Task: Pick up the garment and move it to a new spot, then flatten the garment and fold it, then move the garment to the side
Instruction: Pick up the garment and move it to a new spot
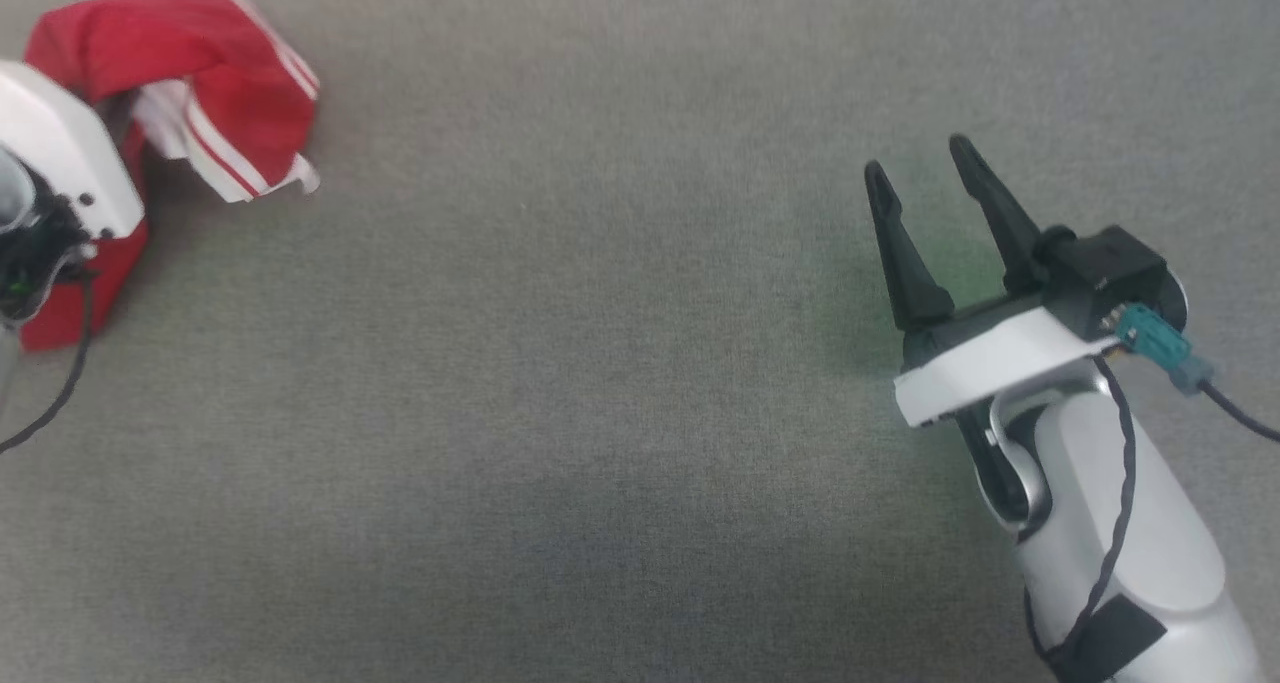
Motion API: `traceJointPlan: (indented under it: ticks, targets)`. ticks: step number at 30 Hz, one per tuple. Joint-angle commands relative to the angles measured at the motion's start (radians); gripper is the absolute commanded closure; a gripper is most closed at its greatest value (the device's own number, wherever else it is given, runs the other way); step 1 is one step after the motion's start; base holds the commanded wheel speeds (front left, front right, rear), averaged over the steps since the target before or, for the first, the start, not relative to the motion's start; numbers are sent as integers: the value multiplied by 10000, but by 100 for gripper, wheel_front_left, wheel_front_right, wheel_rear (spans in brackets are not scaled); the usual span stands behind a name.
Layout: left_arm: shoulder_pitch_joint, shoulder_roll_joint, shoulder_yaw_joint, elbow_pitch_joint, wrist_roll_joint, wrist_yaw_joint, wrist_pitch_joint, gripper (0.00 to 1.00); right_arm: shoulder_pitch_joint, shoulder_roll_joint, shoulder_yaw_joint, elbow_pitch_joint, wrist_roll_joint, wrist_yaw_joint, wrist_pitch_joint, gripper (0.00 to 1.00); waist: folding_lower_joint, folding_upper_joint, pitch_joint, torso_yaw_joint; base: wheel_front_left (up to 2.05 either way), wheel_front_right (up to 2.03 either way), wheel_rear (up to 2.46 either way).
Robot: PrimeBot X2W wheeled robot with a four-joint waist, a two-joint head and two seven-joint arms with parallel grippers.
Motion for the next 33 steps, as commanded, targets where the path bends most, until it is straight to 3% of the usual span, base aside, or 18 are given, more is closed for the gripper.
traceJointPlan:
  ticks: [1, 11, 16, 22, 27, 33]
  targets:
    - [-19, 30, -77, -282, -243, -13, -28, 100, 176, 72, -57, 6, 55, 1, -26, 0, 0, 0, -453, 72, 0, 0, 0]
    - [267, 482, -1500, -4872, -2012, -13, 853, 100, 907, 474, -759, -208, 387, 1, -26, 0, 0, 0, -943, -678, 0, 0, 0]
    - [-91, -25, -2203, -6694, -2402, -13, 1393, 100, 1056, 601, -1099, -421, 609, 1, -27, 0, 0, 0, -698, -1335, 0, 0, 0]
    - [-1056, -1277, -2934, -7251, -2381, -14, 1682, 100, 996, 669, -1370, -639, 1113, 2, -26, 0, 0, 0, -189, -2255, 0, 0, 0]
    - [-1804, -2247, -2923, -7313, -3031, -14, 1119, 100, 975, 666, -1492, -753, 1728, 2, -26, 0, 0, 0, 156, -2871, 0, 0, 0]
    - [-1688, -1597, -3616, -6867, -3433, -14, 1461, 100, 1053, 667, -1628, -748, 2195, 1, -26, 0, 0, 0, 308, -3310, 0, 0, 0]
